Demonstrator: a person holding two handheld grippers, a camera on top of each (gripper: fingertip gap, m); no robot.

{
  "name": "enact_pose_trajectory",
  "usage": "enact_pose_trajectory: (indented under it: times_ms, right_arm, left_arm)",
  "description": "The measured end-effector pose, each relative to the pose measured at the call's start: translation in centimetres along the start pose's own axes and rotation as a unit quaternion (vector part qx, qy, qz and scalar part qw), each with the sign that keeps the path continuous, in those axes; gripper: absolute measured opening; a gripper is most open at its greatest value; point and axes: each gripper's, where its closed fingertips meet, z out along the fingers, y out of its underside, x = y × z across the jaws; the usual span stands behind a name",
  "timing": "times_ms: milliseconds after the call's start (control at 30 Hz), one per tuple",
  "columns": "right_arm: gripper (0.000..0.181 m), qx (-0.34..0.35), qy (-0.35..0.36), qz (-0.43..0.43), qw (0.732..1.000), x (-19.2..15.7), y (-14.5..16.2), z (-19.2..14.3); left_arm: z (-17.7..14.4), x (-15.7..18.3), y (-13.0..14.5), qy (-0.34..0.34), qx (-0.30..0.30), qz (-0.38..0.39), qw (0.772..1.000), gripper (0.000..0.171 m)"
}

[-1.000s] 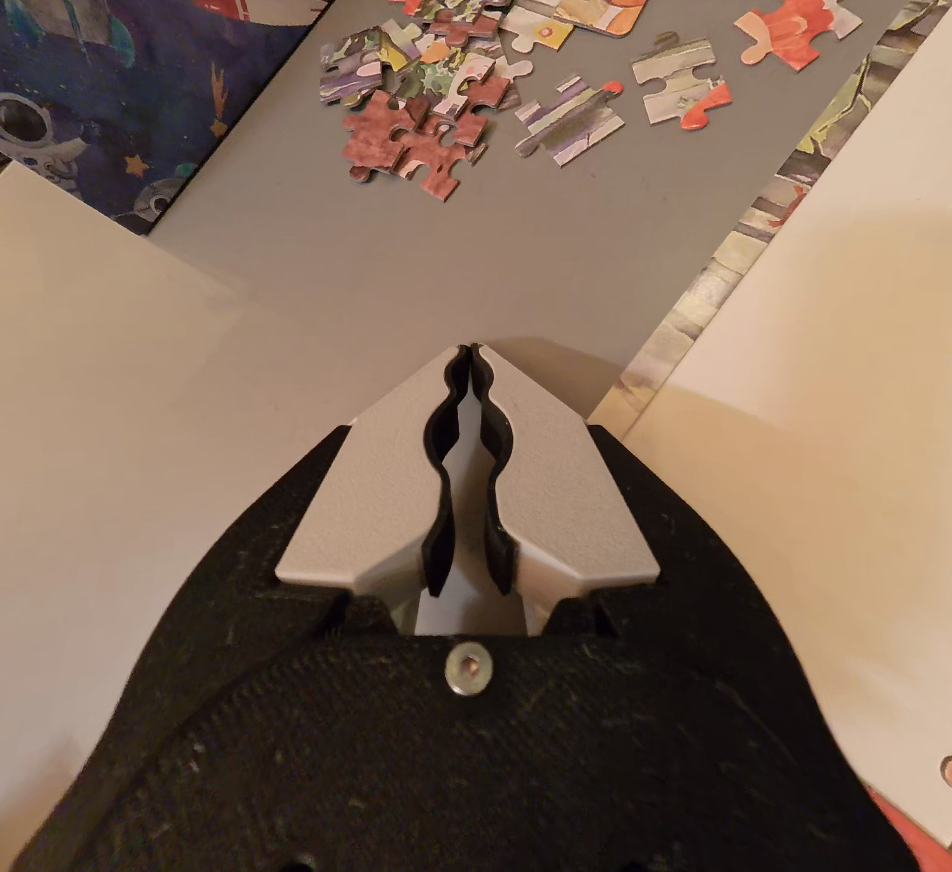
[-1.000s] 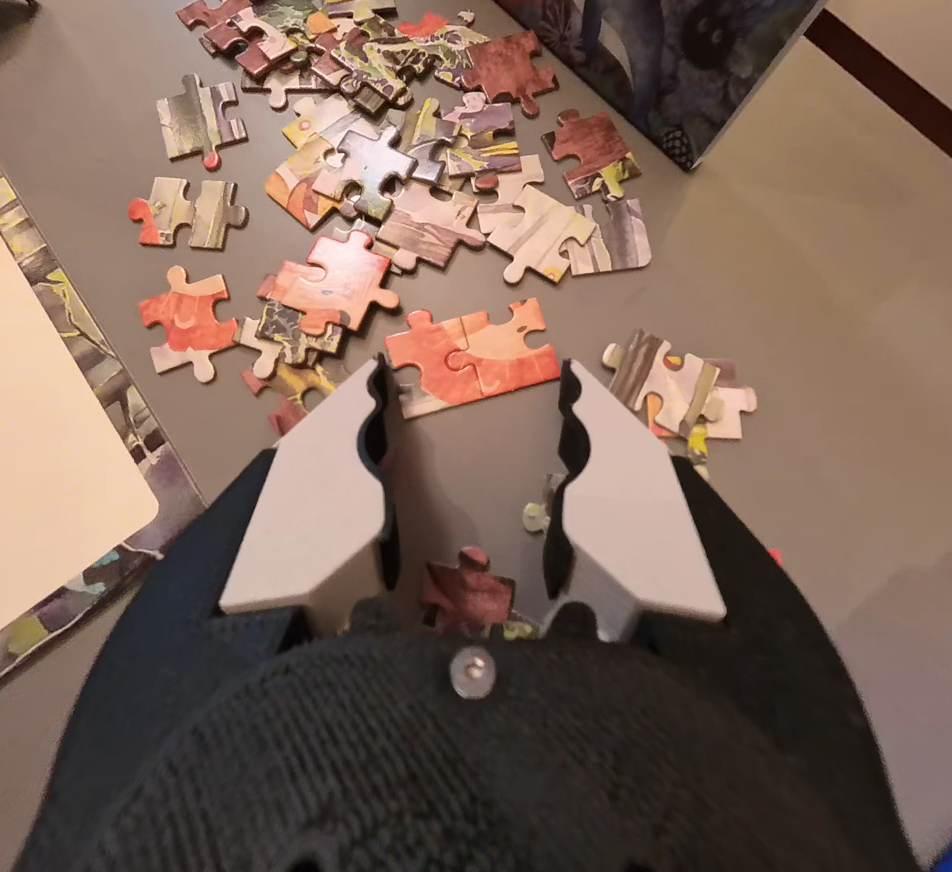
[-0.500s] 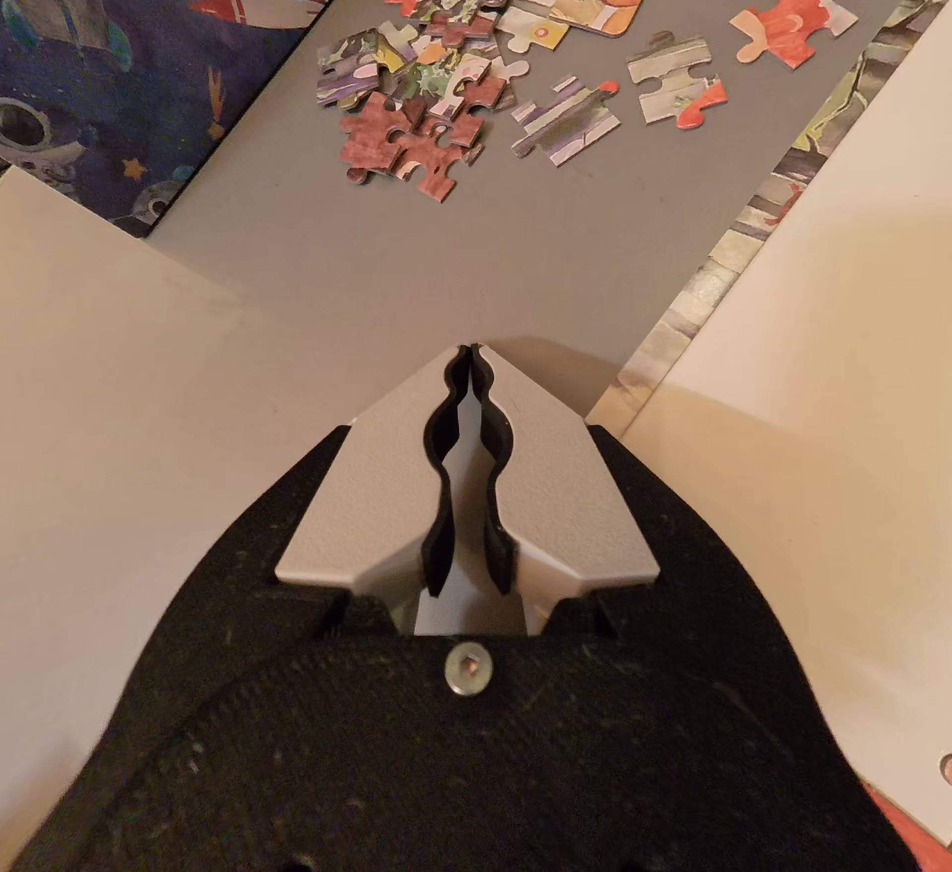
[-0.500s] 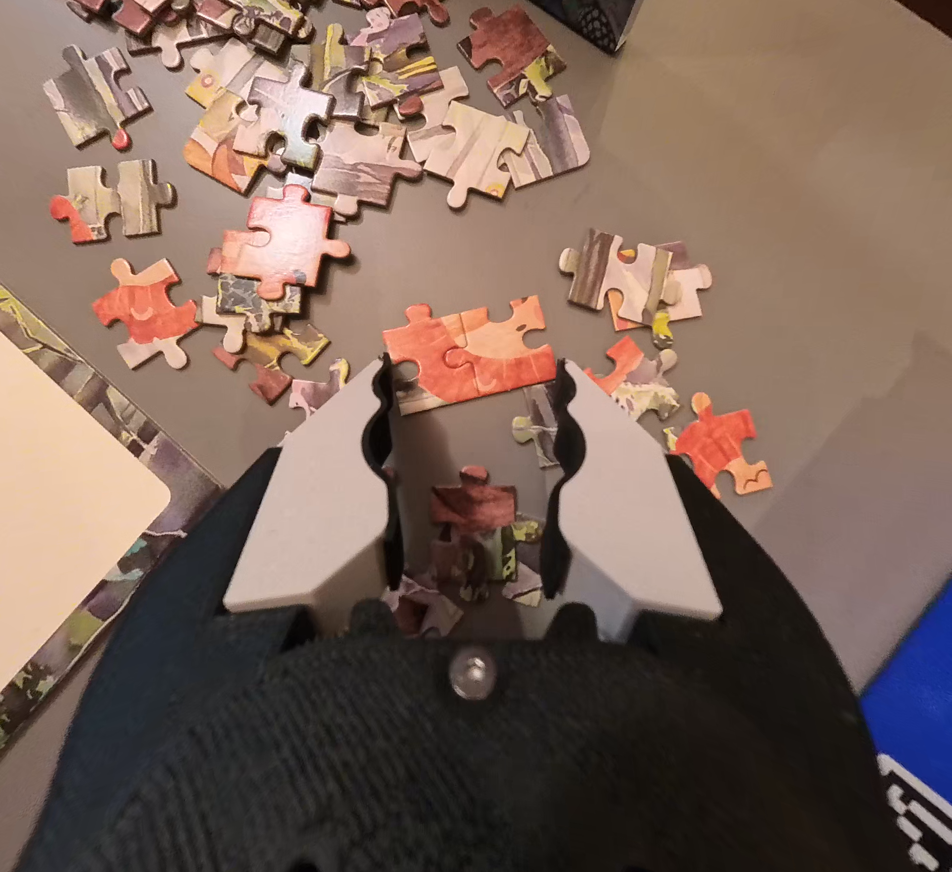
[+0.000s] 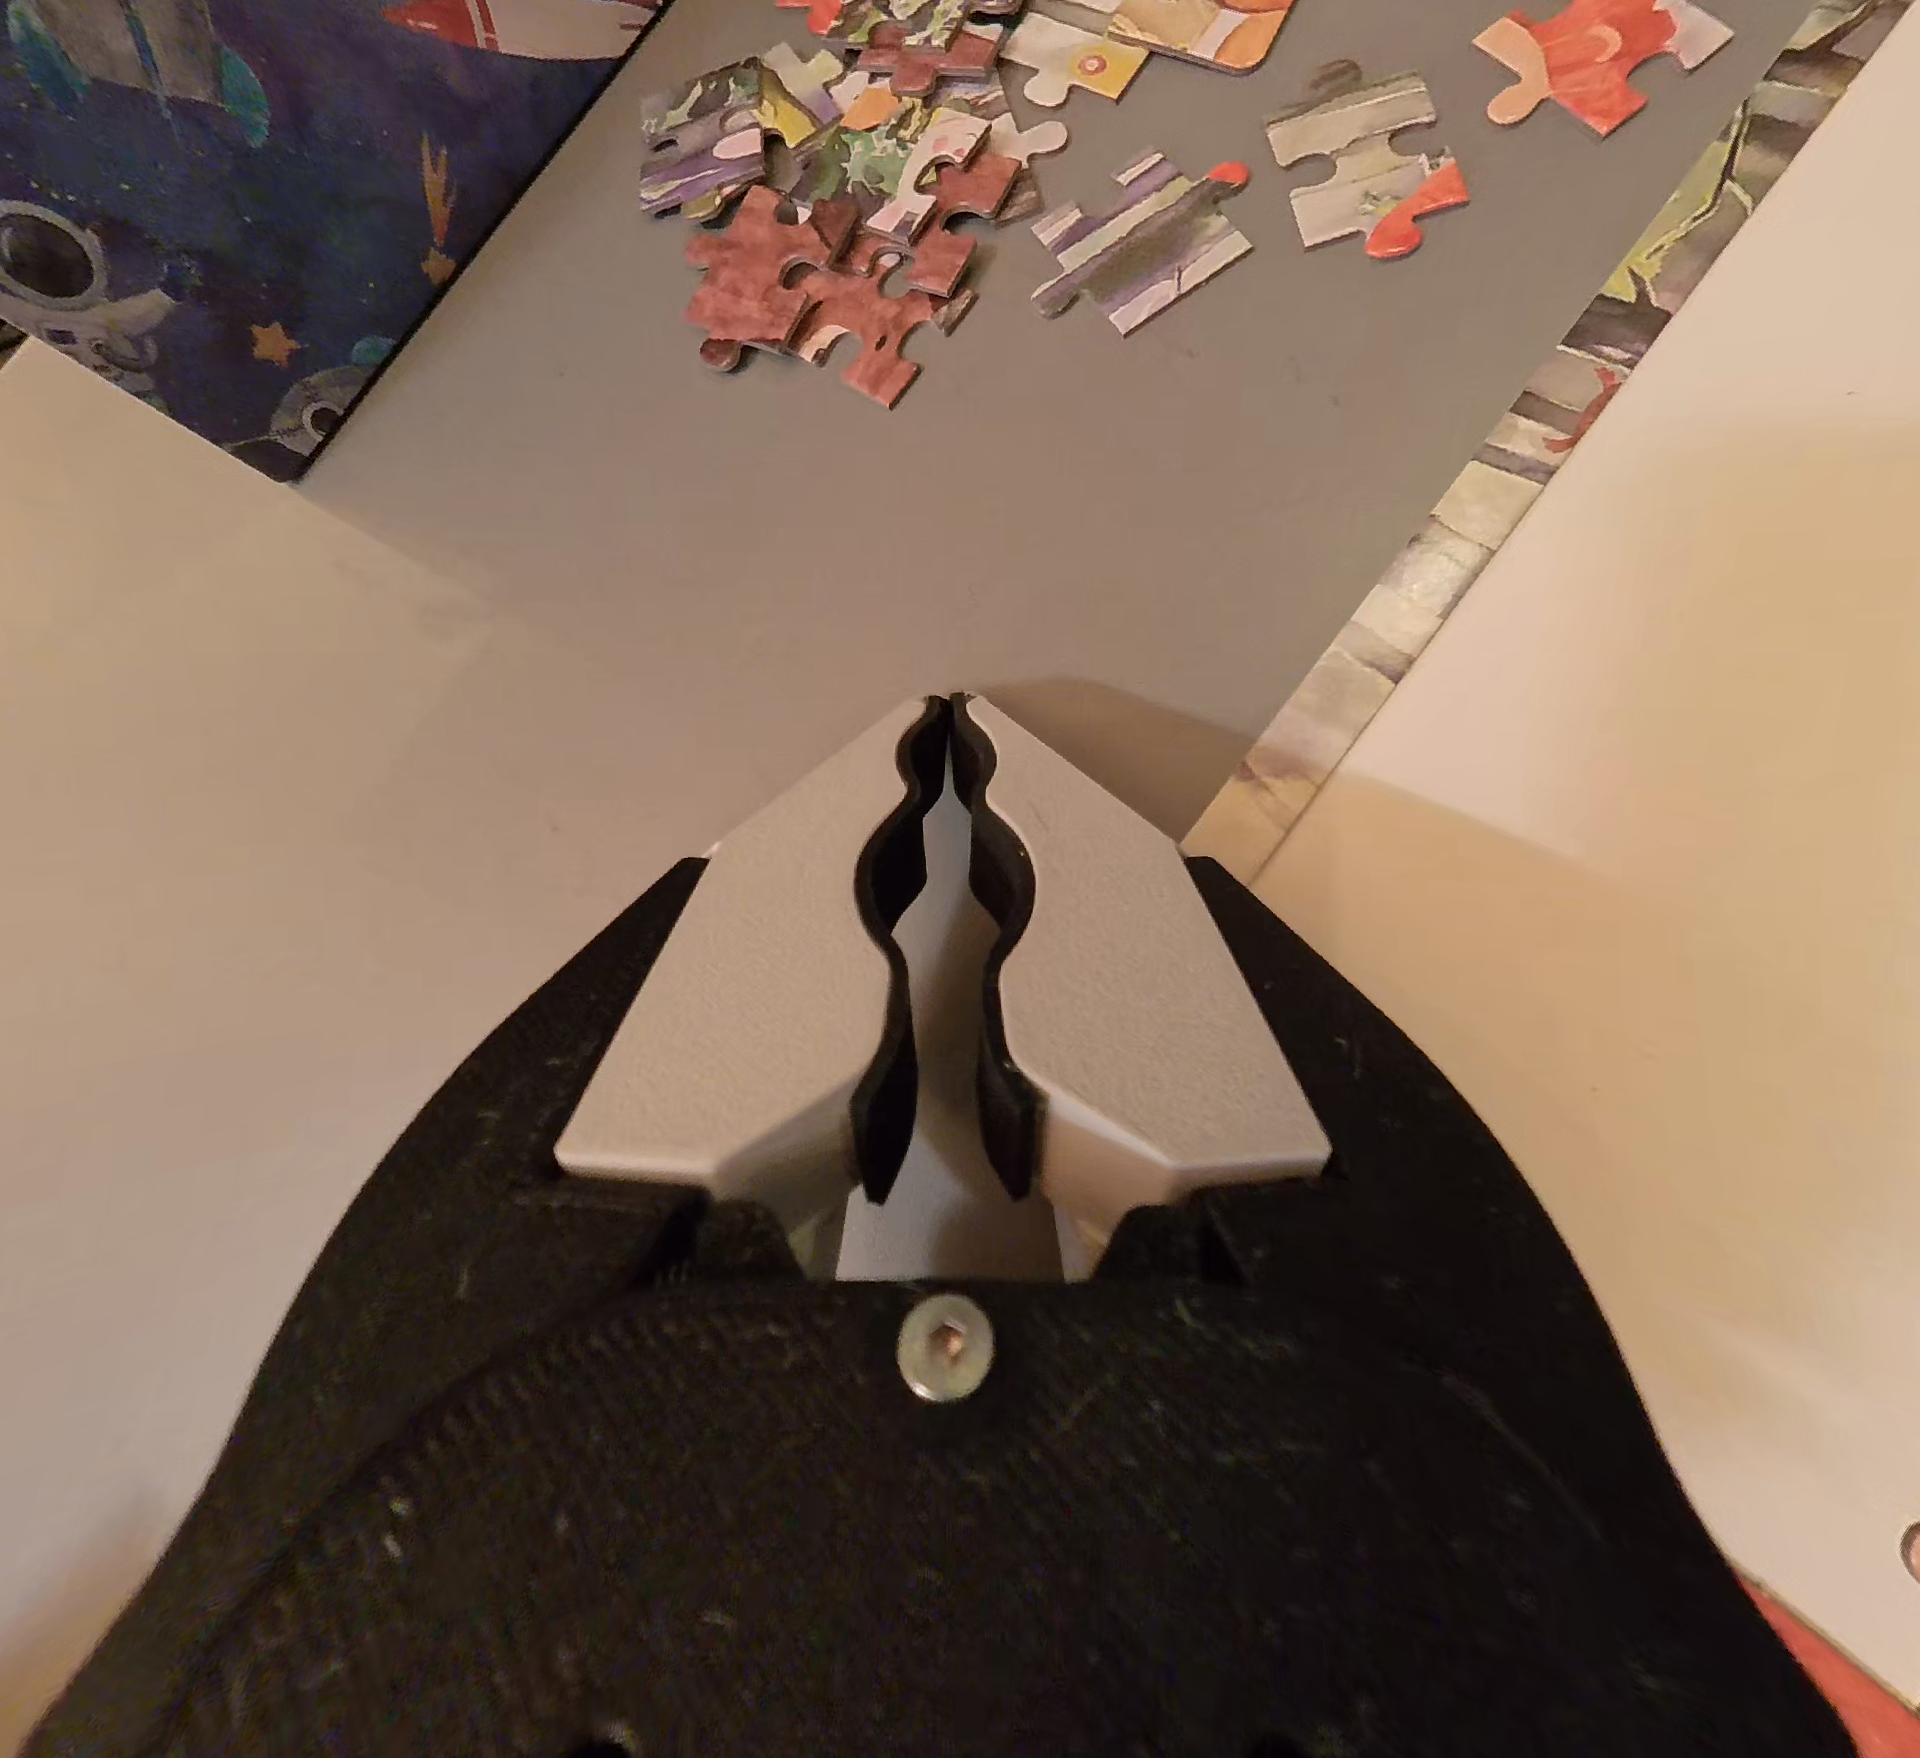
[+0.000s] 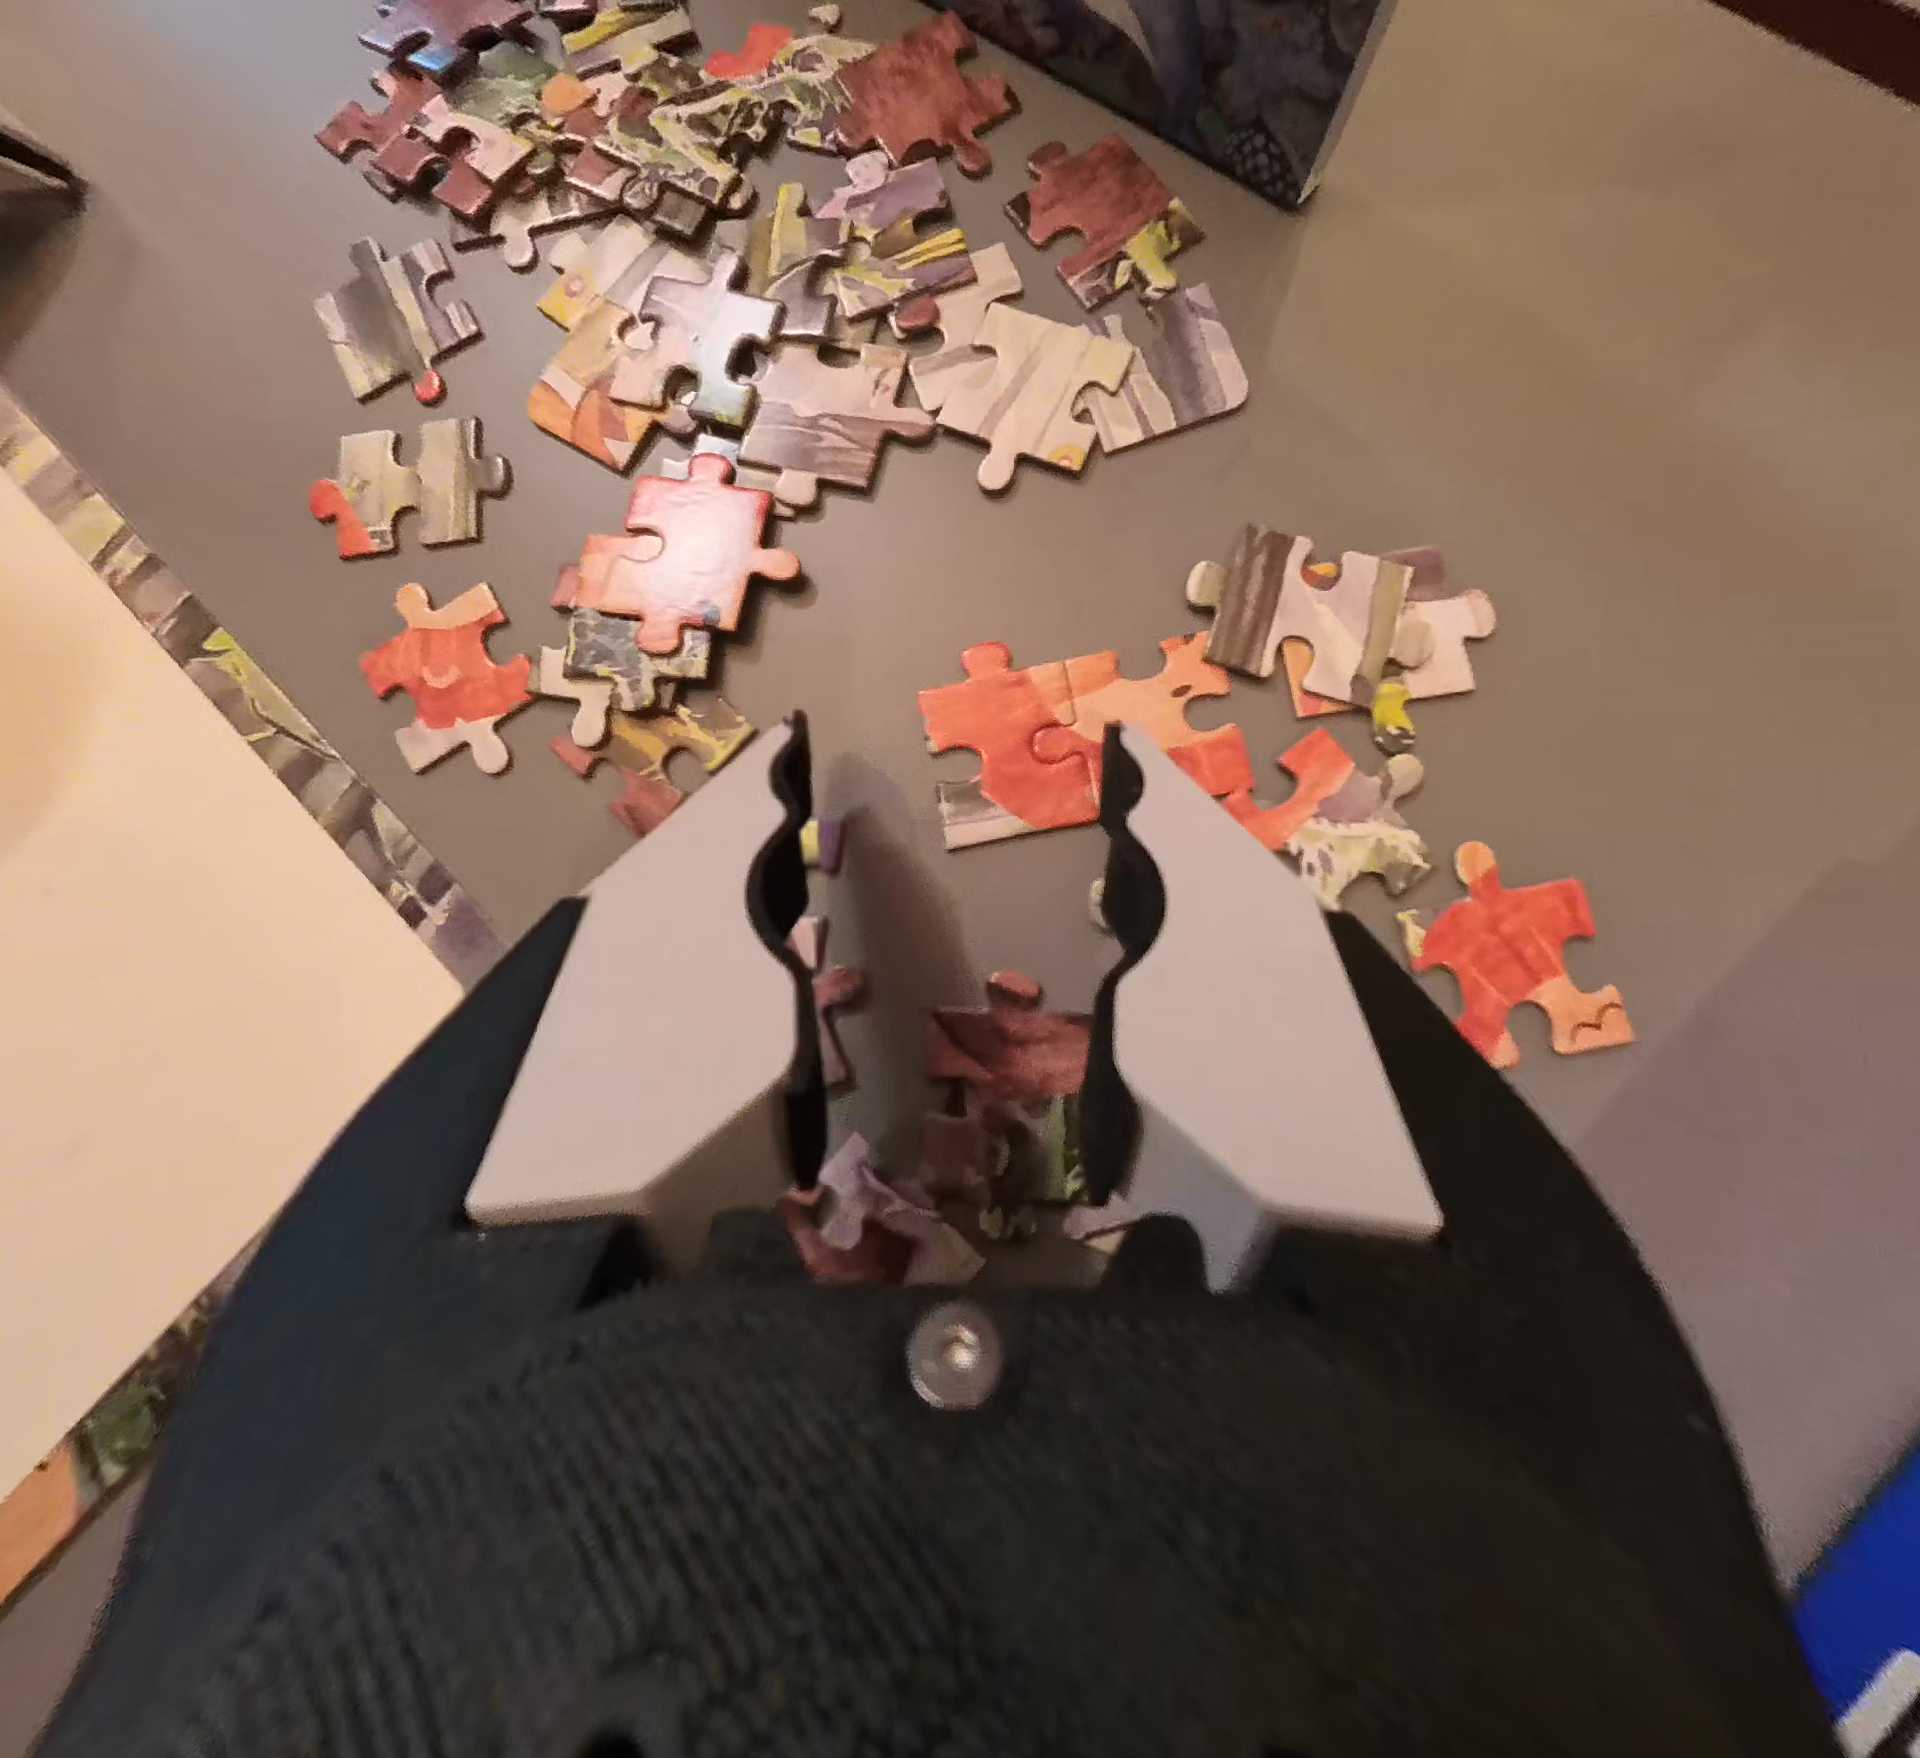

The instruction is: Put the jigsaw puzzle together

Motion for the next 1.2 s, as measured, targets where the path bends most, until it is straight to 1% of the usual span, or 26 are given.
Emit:
enact_pose_trajectory:
  times_ms: [33, 167, 400, 633, 767, 833, 900, 933, 1000, 1100, 1200]
  right_arm:
    - [0.057, -0.003, 0.001, 0.001, 1.000, 0.0, 0.0, 0.0]
    - [0.053, 0.006, 0.034, -0.008, 0.999, 1.2, -0.1, -0.4]
    - [0.053, -0.018, 0.018, 0.018, 1.000, 1.7, 1.2, -0.3]
    - [0.047, -0.043, -0.001, 0.016, 0.999, 0.7, 1.9, -0.6]
    - [0.044, -0.039, -0.033, 0.010, 0.999, -1.0, 1.6, -0.2]
    - [0.044, -0.028, -0.064, 0.003, 0.998, -2.4, 1.1, 0.2]
    - [0.048, -0.015, -0.106, 0.001, 0.994, -3.9, 0.6, 0.5]
    - [0.049, -0.009, -0.113, 0.001, 0.994, -4.1, 0.4, 0.6]
    - [0.048, 0.008, -0.094, -0.008, 0.995, -3.4, -0.2, 0.3]
    - [0.045, 0.038, -0.035, -0.027, 0.998, -1.1, -1.0, -0.6]
    - [0.046, 0.043, 0.008, -0.019, 0.999, 0.9, -0.9, -1.3]
  left_arm:
    - [0.0, 0.0, 0.0, 0.000, 0.000, 0.000, 1.000, 0.001]
    - [0.0, 0.0, 0.0, 0.000, 0.000, 0.000, 1.000, 0.001]
    - [0.0, 0.0, 0.0, -0.001, 0.000, 0.001, 1.000, 0.001]
    - [0.0, 0.0, 0.0, 0.000, 0.000, 0.000, 1.000, 0.001]
    - [0.0, 0.0, 0.0, 0.000, 0.000, 0.000, 1.000, 0.001]
    - [0.0, 0.0, 0.0, 0.000, 0.000, 0.000, 1.000, 0.001]
    - [0.0, 0.0, 0.0, -0.001, 0.000, 0.001, 1.000, 0.001]
    - [0.0, 0.0, 0.0, -0.001, 0.000, 0.001, 1.000, 0.001]
    - [0.0, 0.0, 0.0, -0.002, 0.000, 0.002, 1.000, 0.001]
    - [0.0, 0.0, 0.0, -0.001, 0.000, 0.002, 1.000, 0.001]
    - [0.0, 0.0, 0.0, -0.001, 0.000, 0.002, 1.000, 0.001]
